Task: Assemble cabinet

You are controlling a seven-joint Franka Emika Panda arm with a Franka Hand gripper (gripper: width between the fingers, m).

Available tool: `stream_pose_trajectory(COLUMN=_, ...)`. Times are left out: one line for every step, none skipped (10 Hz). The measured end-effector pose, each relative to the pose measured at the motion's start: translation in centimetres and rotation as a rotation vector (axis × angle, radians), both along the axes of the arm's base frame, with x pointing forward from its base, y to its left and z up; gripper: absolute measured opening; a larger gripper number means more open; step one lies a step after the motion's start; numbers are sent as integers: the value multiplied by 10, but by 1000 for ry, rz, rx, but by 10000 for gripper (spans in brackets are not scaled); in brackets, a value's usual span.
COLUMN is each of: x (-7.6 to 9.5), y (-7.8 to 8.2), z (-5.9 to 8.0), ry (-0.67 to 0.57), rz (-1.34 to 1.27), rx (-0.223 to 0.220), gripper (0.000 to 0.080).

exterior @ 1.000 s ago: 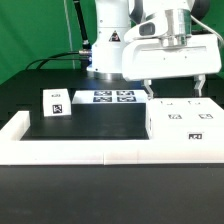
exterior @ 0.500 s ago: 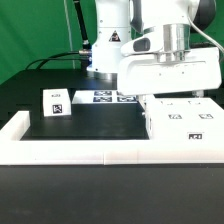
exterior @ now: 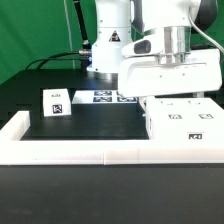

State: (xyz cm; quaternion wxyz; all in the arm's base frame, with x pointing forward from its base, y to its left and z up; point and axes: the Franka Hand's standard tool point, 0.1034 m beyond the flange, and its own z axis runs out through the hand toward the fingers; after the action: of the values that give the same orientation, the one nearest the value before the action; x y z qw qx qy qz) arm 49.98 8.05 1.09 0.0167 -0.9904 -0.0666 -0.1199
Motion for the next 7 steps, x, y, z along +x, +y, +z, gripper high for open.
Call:
stream_pose_trajectory(x=0, y=0, z=0, ry=1, rz=0, rx=0, gripper=797)
stream_pose_trajectory(x=-1, y=1, z=-1, ry=7, rz=-3, rx=1, gripper=797)
stream_pose_trajectory(x=-1, y=6, z=-3, ry=8, rz=-9, rx=5, gripper=797)
stream_pose_trajectory(x=0, y=9, z=-3, ry=7, rz=-4, rx=5, gripper=797)
stream_pose_trajectory(x=1, y=7, z=-4, ry=11, rz=-7, rx=5, gripper=797)
stream_pose_trajectory(x=1, y=4, z=-6, ry=15, rz=-14, rx=4, gripper=797)
stream_pose_trajectory(x=1, y=2, z=-6, ry=15, rz=-10, rx=2, gripper=797)
